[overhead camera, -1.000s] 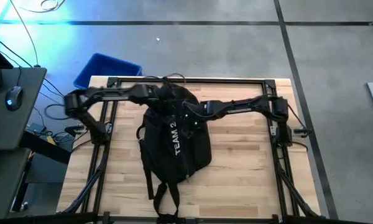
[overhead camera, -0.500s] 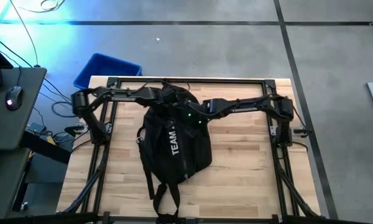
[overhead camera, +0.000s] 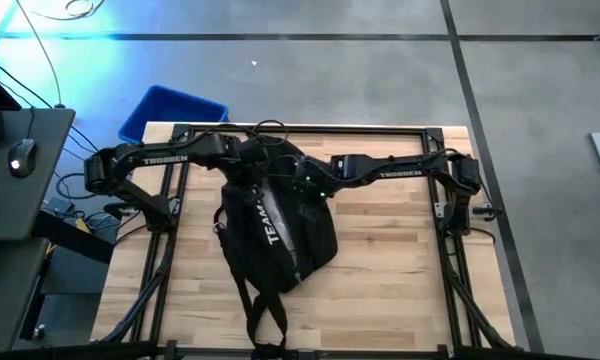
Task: Unpack backpack
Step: Remove the cellphone from the backpack
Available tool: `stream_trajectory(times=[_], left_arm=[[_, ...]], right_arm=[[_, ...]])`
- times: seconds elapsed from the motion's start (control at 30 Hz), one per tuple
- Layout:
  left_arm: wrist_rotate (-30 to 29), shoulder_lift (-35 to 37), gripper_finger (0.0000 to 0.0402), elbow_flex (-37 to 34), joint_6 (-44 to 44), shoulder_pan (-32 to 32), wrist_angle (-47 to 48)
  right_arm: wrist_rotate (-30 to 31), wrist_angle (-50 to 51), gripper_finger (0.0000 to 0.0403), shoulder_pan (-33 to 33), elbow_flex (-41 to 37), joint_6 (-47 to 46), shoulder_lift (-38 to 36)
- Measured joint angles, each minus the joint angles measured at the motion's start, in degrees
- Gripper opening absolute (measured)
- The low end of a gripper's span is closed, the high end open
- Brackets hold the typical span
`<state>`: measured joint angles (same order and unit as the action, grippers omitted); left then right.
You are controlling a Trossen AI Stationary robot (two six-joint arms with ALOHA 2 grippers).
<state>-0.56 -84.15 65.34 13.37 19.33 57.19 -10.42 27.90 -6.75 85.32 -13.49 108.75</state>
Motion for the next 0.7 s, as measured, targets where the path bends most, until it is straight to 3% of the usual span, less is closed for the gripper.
stream_trajectory(times=[0.1,0.23,0.43,0.57,0.7], left_arm=[[0.2,-0.2,0.0,0.0,0.0,0.0,0.1],[1.4,-0.2,0.0,0.0,-0.3,0.0,0.5],[2.3,-0.2,0.0,0.0,-3.8,-0.2,0.5],[3.0,-0.2,0.0,0.0,-5.7,-0.2,0.6],[4.4,-0.2,0.0,0.0,-7.8,-0.2,0.5]], right_arm=[[0.6,-7.3,0.0042,1.3,0.0,4.2,0.2],[2.5,-12.1,0.012,3.3,0.1,8.8,2.7],[13.7,-10.3,0.0238,4.4,0.0,0.5,8.0],[16.2,-10.6,0.0258,4.7,0.0,-6.6,11.2],[19.3,-10.3,0.0235,5.3,0.0,-11.7,12.5]])
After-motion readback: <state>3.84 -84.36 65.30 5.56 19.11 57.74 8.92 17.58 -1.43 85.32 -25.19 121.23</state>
